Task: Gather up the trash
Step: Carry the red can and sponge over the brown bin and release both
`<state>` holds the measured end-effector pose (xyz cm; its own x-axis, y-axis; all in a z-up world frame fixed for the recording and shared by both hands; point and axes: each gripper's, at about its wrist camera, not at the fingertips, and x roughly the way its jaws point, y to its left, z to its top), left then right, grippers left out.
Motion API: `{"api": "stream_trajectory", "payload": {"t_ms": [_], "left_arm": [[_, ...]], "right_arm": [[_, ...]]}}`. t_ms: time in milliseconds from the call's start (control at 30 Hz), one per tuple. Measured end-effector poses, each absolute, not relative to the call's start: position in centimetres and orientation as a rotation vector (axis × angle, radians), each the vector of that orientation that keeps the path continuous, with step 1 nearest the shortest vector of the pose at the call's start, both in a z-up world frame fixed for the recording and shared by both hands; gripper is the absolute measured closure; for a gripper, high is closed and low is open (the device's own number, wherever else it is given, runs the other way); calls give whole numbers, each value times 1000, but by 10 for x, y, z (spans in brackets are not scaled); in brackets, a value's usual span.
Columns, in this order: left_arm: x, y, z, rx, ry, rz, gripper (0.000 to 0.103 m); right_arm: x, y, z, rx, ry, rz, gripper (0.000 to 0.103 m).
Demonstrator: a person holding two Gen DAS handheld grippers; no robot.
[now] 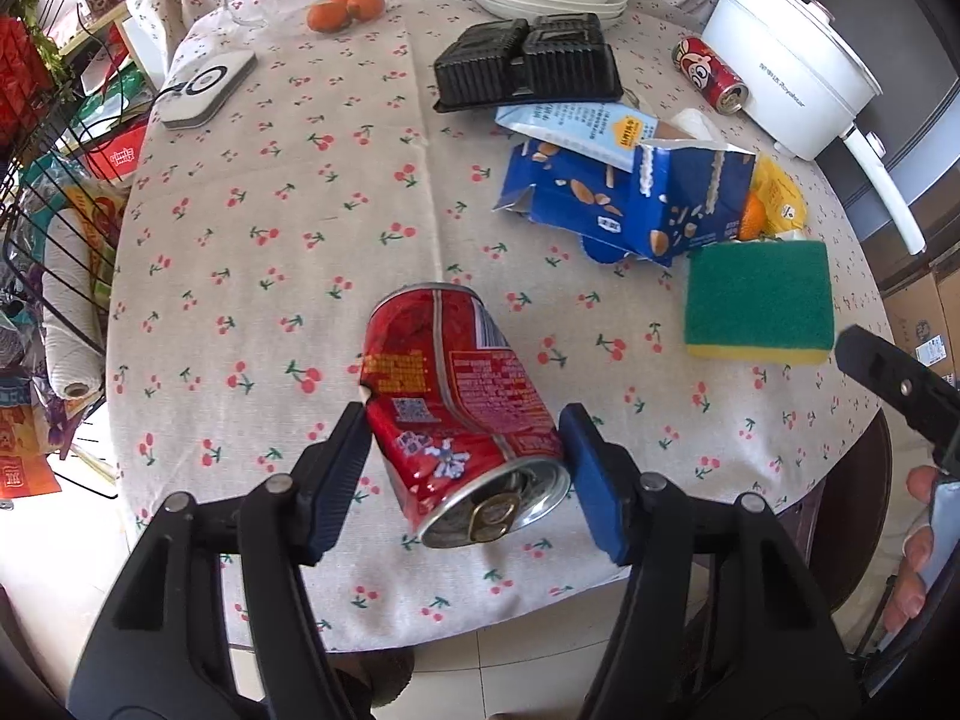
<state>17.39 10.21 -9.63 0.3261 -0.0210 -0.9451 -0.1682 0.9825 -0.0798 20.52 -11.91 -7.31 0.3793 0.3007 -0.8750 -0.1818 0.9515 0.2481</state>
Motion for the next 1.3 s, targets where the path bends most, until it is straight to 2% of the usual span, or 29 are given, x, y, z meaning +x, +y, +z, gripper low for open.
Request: {"api": "stream_trajectory", "payload": {"t_ms": [100,200,267,300,333,500,800,1000,1300], "left_arm": [[169,115,-95,-186,1236,103,37],[170,120,-94,-193,1233,103,37],[166,121,-94,-192,1233,102,37],[164,122,-94,-191,1233,100,37],[165,122,-94,-188,1232,98,37],[162,120,-90,-176,1219,85,38],[154,110,-76,-165,1180,45,38],[150,84,-61,-158,1148,-24,38],[144,5,-54,-78,1139,-182,38]], "right_arm": [[214,-103,-83,153,1157,326,12],[222,-92,-93,185,1170,330,24],[226,-90,-99,205,1181,331,46],[229,-90,-102,215,1187,331,54],[230,-90,-105,226,1192,333,69],[229,-98,-101,282,1180,369,72],[194,-124,-56,264,1102,430,72],[167,-183,-42,268,1082,361,72],[124,-298,-55,318,1110,172,72]]}}
